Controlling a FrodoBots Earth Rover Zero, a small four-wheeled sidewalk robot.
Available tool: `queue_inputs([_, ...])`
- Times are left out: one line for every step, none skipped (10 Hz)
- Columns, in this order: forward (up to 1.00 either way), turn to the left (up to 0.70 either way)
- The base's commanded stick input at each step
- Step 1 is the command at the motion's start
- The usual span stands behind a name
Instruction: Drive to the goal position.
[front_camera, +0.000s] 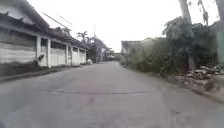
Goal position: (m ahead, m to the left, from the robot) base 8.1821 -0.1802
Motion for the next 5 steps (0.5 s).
queue_inputs([1.00,-0.16])
queue_inputs([1.00,0.01])
queue_inputs([1.00,0.01])
queue_inputs([1.00,-0.13])
queue_inputs([1.00,-0.39])
